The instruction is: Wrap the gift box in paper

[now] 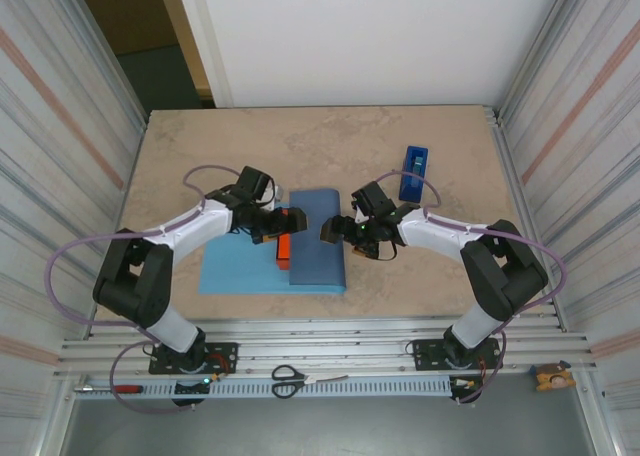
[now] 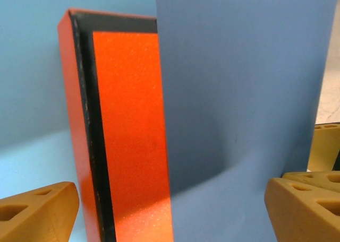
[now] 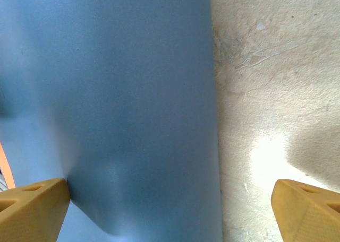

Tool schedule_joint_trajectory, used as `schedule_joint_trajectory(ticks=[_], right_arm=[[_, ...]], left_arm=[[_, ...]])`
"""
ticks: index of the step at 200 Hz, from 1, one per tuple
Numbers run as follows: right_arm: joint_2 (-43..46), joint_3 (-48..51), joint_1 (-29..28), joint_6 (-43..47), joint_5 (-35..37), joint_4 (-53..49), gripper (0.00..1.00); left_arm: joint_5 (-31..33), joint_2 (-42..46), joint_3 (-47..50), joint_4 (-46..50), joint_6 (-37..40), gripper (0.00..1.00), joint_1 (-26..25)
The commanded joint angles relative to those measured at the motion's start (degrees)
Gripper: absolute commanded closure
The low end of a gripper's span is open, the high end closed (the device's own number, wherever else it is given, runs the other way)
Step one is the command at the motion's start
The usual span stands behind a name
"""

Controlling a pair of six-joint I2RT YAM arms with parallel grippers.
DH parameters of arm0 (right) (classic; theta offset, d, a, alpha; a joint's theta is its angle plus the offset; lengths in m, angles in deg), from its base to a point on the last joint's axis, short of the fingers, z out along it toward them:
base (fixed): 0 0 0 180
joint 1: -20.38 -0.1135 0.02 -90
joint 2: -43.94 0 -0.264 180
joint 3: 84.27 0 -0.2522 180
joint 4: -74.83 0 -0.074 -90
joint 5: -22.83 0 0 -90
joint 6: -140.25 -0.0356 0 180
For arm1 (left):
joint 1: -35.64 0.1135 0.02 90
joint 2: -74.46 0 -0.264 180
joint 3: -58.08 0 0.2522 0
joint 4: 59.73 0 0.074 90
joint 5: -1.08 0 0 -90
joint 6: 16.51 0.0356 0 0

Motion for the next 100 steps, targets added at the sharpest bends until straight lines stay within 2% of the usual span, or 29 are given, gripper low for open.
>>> schedule_joint_trajectory(ticks=[1,100], right_arm=[[-0.9,-0.5,-0.5,-2.4,1.8,-1.0,0.04],[-0.4,0.8,-1.6,-5.0,3.3,0.7,0.03]], left_arm=[[-1.8,-0.3,1.3,-1.9,-0.3,0.11,-0.2],[-1.6,-1.5,3.4,-2.5,-0.7,0.25,-0.2]])
